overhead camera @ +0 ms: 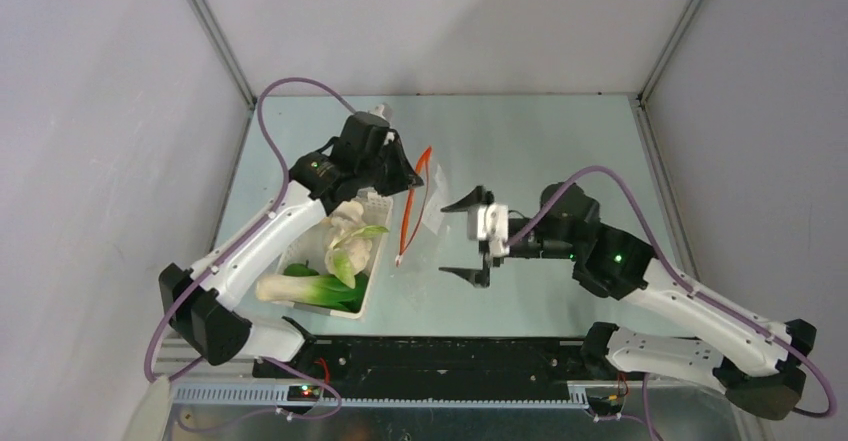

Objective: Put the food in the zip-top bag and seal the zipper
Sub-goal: Open the zipper of the food storage bag at the center of the board.

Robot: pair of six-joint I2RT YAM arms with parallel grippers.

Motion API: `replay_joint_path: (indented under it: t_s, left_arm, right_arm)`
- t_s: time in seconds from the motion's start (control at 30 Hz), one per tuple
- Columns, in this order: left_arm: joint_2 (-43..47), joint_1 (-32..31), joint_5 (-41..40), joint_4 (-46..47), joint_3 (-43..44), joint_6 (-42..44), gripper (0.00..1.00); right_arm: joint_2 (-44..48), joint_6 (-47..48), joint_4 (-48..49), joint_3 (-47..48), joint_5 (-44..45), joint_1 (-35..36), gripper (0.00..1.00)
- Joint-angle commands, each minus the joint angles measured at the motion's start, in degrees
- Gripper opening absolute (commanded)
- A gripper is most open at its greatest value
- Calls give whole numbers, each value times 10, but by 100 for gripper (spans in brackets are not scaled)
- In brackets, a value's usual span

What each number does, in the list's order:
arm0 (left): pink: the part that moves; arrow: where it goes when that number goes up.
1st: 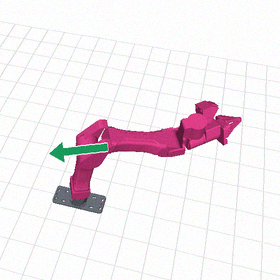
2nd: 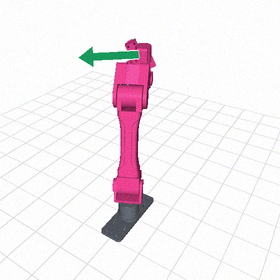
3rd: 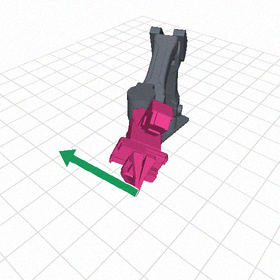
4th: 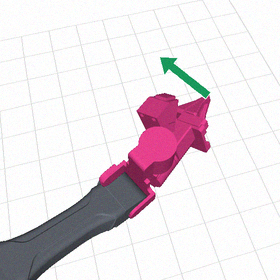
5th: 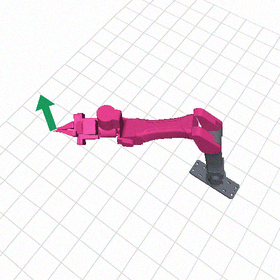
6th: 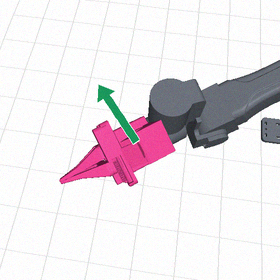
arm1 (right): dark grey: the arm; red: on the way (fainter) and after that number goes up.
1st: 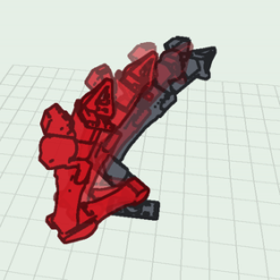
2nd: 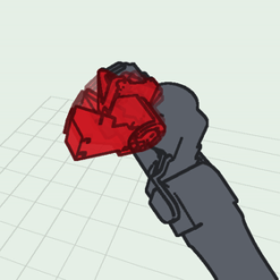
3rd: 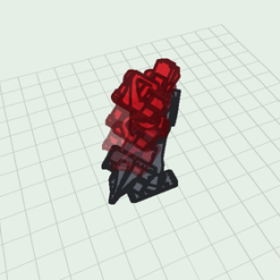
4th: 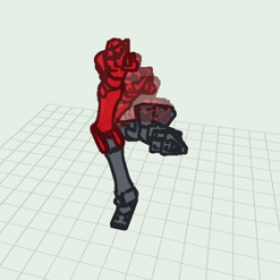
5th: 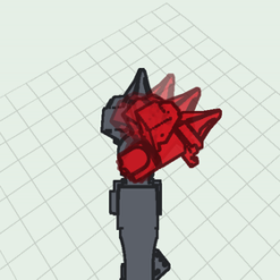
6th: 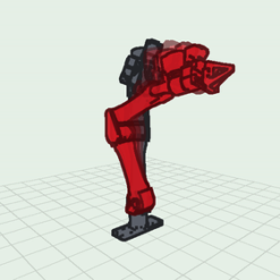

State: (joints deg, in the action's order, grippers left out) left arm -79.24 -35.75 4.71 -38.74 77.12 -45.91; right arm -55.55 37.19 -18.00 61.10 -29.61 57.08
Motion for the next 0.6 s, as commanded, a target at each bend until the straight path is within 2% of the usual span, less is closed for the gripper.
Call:
replay_joint_path:
  t_s: [0.0,0.03,0.07,0.1,0.13,0.23,0.37,0.57]
  left_arm:
    - [36,-16,-106,-8,46,40,0]
    - [39,-23,-131,-9,53,42,0]
    - [42,-27,-145,-13,57,46,0]
    - [44,-39,-178,-14,66,49,0]
    - [46,-46,-194,-17,71,58,0]
    - [43,-83,-269,-18,93,70,0]
    - [25,-111,-295,-11,93,52,0]
    - [-17,-146,-311,8,81,27,0]
  right_arm:
    - [31,-319,106,-15,169,-23,99]
    - [34,-373,104,-16,235,-32,99]
    - [36,-476,90,-15,256,-59,99]
    - [37,-522,80,-16,272,-76,99]
    - [38,-589,63,-15,264,-107,100]
    - [37,-683,35,-16,273,-140,100]
    - [29,-767,-2,-15,364,-139,99]
    - [-7,-803,-40,-5,380,-132,96]
